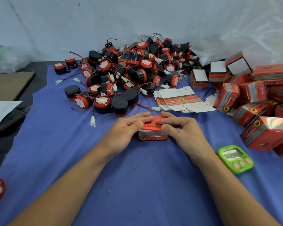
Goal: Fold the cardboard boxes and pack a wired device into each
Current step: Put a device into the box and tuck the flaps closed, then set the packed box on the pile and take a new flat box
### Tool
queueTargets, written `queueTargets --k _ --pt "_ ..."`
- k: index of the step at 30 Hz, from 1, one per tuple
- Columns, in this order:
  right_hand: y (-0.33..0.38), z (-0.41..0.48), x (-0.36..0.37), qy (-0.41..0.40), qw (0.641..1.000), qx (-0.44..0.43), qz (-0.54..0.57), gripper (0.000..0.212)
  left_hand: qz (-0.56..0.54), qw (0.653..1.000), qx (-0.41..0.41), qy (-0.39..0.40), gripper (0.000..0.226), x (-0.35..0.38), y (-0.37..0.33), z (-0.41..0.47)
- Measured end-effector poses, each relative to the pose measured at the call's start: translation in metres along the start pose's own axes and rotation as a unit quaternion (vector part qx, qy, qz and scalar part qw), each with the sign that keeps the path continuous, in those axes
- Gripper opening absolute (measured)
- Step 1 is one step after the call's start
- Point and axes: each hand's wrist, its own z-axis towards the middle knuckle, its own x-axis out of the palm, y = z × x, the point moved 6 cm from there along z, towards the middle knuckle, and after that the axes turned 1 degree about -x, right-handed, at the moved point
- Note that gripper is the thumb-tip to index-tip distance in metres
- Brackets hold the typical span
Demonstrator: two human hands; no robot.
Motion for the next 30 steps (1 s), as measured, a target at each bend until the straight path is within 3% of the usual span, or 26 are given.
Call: queueTargets --k 5,10,11,13,15,17,20,22,24,26,30 --pt "-0.001 -0.001 0.000 -0.002 1.000 0.002 0.000 0.024 0.040 0.999 0.011 0.012 0.039 0.001 0.003 0.003" --pt "-0.002 -0.002 0.000 -0.032 0.999 0.024 -0.027 0.035 0.084 0.996 0.020 -0.034 0.038 0.001 0.003 -0.002" --pt "-0.001 -0.002 0.001 -0.035 0.997 0.020 -0.072 0.043 0.090 0.995 0.016 -0.044 0.042 0.002 0.002 -0.002" --pt "0.001 -0.002 0.008 -0.009 0.989 0.010 -0.145 0.039 0.112 0.992 0.004 -0.061 0.054 0.004 0.002 -0.004" --pt "0.005 -0.004 0.009 0.001 0.988 -0.007 -0.154 0.031 0.157 0.985 -0.010 -0.072 0.065 0.007 0.002 -0.005" --pt "0.013 -0.006 0.005 -0.008 0.989 -0.047 -0.137 0.038 0.174 0.982 -0.013 -0.071 0.078 0.009 0.002 -0.009" --pt "0.020 -0.011 0.004 -0.019 0.990 -0.088 -0.105 0.058 0.212 0.975 0.009 -0.059 0.066 0.010 0.002 -0.010" --pt "0.018 -0.012 0.007 -0.010 0.986 -0.083 -0.143 0.072 0.219 0.973 0.035 -0.067 0.061 0.007 0.000 -0.010" --pt "0.013 -0.010 0.008 0.007 0.977 -0.074 -0.198 0.062 0.197 0.977 0.053 -0.066 0.059 0.006 -0.002 -0.011" --pt "0.012 -0.007 0.004 0.017 0.987 -0.046 -0.153 0.045 0.164 0.983 0.057 -0.055 0.056 0.010 -0.005 -0.013" --pt "0.011 -0.011 0.000 0.035 0.999 0.001 0.015 0.038 0.069 0.996 0.024 -0.043 0.040 0.015 -0.011 -0.007"
